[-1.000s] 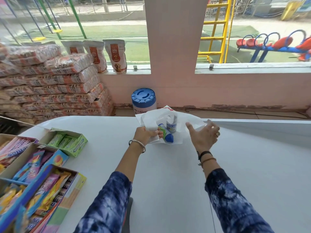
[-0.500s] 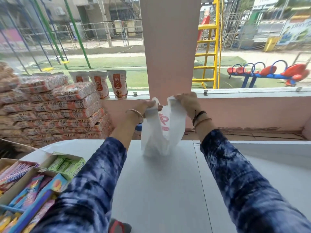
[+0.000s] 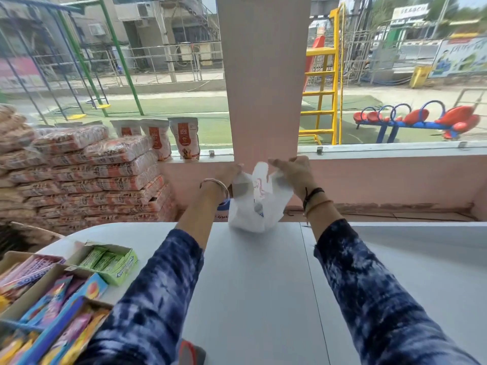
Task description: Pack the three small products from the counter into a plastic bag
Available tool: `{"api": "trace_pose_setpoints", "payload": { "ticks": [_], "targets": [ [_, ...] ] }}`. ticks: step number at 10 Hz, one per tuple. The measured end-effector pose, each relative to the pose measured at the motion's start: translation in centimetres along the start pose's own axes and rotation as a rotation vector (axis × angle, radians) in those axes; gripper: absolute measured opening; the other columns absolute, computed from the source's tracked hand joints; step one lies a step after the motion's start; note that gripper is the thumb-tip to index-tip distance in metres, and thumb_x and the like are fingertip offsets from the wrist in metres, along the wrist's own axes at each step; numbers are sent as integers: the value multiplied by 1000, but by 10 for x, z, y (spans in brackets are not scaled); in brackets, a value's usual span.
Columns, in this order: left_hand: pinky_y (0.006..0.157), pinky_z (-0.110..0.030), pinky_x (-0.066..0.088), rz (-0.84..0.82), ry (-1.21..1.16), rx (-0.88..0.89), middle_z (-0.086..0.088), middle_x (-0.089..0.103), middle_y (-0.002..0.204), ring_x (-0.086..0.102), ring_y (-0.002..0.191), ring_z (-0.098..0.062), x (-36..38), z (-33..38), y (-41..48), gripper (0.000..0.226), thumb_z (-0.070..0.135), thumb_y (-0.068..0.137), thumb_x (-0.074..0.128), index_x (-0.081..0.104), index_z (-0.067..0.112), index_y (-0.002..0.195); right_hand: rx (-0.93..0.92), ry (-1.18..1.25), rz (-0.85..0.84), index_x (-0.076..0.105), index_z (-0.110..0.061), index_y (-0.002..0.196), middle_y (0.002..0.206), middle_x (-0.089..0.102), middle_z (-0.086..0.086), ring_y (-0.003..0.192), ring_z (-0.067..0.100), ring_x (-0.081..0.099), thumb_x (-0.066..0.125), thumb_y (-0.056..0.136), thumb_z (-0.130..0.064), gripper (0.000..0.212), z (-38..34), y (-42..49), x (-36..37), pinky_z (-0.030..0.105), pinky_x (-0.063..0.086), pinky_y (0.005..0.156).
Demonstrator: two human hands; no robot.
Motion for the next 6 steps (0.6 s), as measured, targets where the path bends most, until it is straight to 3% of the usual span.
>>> {"api": "trace_pose_setpoints", "payload": {
  "ticks": [1, 2, 3, 4, 5, 6],
  "targets": [
    [59, -32, 55, -249, -45, -266, -8, 65, 71, 63, 60, -22, 29, -65, -39, 13, 21, 86, 59, 60, 8, 82, 210, -251, -270, 60, -10, 85, 85, 60, 10, 76, 24, 58, 75, 69, -26, 27, 68, -45, 3, 29, 50, 67],
    [53, -28, 57, -410, 200, -436, -7, 66, 74, 65, 52, -14, 44, -130, -71, 6, 9, 85, 60, 57, 5, 88, 352, -697, -504, 62, -10, 89, 91, 65, 10, 83, 27, 63, 75, 65, -28, 33, 134, -96, -1, 30, 57, 71],
    [80, -36, 57, -467, 418, -565, -7, 66, 77, 66, 66, -17, 45, -180, -89, 9, 7, 83, 63, 54, 6, 86, 443, -932, -662, 61, -11, 70, 61, 65, 2, 51, 16, 58, 73, 75, -28, 21, 176, -146, -3, 22, 52, 55],
    [87, -36, 52, -501, 580, -651, -11, 70, 87, 65, 95, -26, 46, -201, -103, 17, 13, 87, 60, 55, 0, 96, 580, -884, -678, 65, 1, 85, 98, 74, 15, 53, 16, 64, 66, 84, -22, 23, 202, -166, -4, 28, 56, 67],
    [94, -34, 49, -466, 743, -679, -20, 57, 129, 58, 117, -29, 40, -193, -102, 58, 34, 91, 51, 39, -9, 129, 420, -1000, -518, 56, -4, 108, 119, 65, 17, 88, 25, 68, 59, 87, -26, 31, 178, -149, -7, 34, 53, 81],
    [92, -37, 51, -127, 979, -256, -18, 61, 122, 61, 109, -30, 25, -135, -59, 58, 43, 87, 52, 45, -1, 125, 124, -1038, -271, 51, -8, 119, 124, 59, 11, 111, 28, 57, 51, 90, -32, 37, 122, -119, -11, 36, 46, 89]
  ]
}}
Point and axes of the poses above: each hand's wrist, its own y-axis towards the middle knuckle, its own x-axis out of the palm, z = x × y, the point moved 9 cm from there along y, towards the middle knuckle
